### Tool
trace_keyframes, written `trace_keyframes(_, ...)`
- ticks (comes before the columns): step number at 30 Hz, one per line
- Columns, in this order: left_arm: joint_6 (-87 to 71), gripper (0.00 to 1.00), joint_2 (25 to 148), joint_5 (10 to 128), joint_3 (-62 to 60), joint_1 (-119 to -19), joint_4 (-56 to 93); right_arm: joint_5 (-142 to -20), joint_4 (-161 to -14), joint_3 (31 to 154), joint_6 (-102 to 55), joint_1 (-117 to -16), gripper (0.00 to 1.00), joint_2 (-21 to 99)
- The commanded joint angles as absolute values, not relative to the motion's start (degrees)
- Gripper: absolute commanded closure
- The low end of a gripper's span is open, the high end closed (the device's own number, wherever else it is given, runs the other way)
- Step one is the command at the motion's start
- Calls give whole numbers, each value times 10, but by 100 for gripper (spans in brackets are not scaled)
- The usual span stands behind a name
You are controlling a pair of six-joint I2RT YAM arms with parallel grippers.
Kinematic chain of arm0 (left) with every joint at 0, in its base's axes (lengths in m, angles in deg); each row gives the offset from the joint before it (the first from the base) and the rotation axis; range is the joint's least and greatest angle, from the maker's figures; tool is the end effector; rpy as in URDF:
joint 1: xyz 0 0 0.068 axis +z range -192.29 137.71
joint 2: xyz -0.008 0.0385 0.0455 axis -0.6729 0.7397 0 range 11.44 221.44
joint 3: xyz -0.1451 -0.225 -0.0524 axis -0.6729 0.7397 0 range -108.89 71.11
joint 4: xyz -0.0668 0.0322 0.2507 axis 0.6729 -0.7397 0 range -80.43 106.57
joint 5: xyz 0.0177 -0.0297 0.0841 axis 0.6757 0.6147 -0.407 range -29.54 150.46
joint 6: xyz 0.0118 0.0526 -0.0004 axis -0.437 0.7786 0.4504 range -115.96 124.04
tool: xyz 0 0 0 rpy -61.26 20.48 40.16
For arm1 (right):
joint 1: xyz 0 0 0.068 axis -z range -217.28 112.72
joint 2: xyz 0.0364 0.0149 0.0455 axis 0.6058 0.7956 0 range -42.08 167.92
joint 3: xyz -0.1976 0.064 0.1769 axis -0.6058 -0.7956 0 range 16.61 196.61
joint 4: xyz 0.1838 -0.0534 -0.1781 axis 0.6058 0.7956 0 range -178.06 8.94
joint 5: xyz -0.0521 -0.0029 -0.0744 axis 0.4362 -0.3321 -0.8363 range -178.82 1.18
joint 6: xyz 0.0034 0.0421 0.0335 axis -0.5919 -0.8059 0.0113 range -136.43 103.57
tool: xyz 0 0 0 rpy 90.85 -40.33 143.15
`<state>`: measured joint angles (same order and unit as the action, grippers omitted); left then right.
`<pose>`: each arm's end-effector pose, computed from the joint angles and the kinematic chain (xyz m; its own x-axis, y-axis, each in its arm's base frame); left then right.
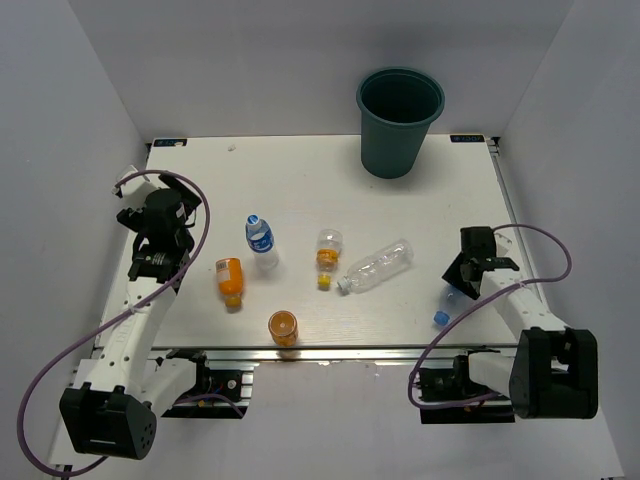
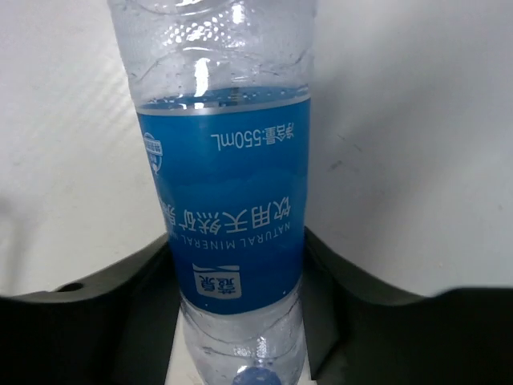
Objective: Put the plastic bottles in the bin
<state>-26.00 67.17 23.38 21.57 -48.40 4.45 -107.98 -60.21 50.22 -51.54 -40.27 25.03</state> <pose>0.2197 -0.0020 0.3328 -0.0279 -0.3988 -0.9166 -0.5755 0.7562 -0.3115 0.2065 -0.0008 0.1771 -0.6548 0.5099 -0.5579 0.5924 0.8046 0.0401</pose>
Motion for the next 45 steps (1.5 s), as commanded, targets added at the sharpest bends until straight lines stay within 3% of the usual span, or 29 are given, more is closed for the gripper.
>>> trace_keyframes(1, -264, 2, 655, 226, 214, -485, 37, -1060, -685, 517, -503, -399, 54, 219)
trace_keyframes(5, -265, 2, 651, 226, 222, -485, 46, -1057, -728, 593, -463, -399, 65, 162)
trace_keyframes(11, -272, 2, 664, 207, 214, -485, 37, -936, -928, 764, -381, -401, 63, 193)
trace_keyframes(18, -281, 2, 656, 184, 220, -485, 44, -841, -1118, 1067, -230, -437, 60, 463)
trace_keyframes(23, -287, 2, 661, 170, 212, -484, 40, -844, -1128, 1293, -183, -448, 59, 687)
trace_keyframes(25, -287, 2, 663, 166, 208, -484, 37, -800, -1128, 1377, -186, -451, 52, 738)
trace_keyframes(28, -282, 2, 671, 179, 196, -484, 32, -835, -1121, 1457, -168, -464, 41, 809)
trace_keyframes(29, -282, 2, 673, 183, 193, -484, 31, -846, -1121, 1471, -168, -464, 37, 829)
trace_keyframes(30, -283, 2, 674, 184, 189, -484, 30, -861, -1119, 1482, -149, -464, 23, 835)
trace_keyframes(32, -291, 2, 674, 182, 187, -484, 27, -858, -1101, 1487, -142, -465, 11, 830)
trace_keyframes(38, -318, 2, 680, 178, 165, -484, -13, -734, -1018, 1386, -59, -464, 11, 718)
trace_keyframes(42, -348, 2, 670, 182, 165, -484, -32, -461, -806, 1317, 131, -466, 11, 626)
trace_keyframes(43, -358, 2, 668, 184, 165, -484, -40, -428, -667, 1306, 197, -468, 11, 609)
trace_keyframes(45, -364, 2, 660, 198, 164, -484, -47, -393, -536, 1276, 376, -477, 11, 568)
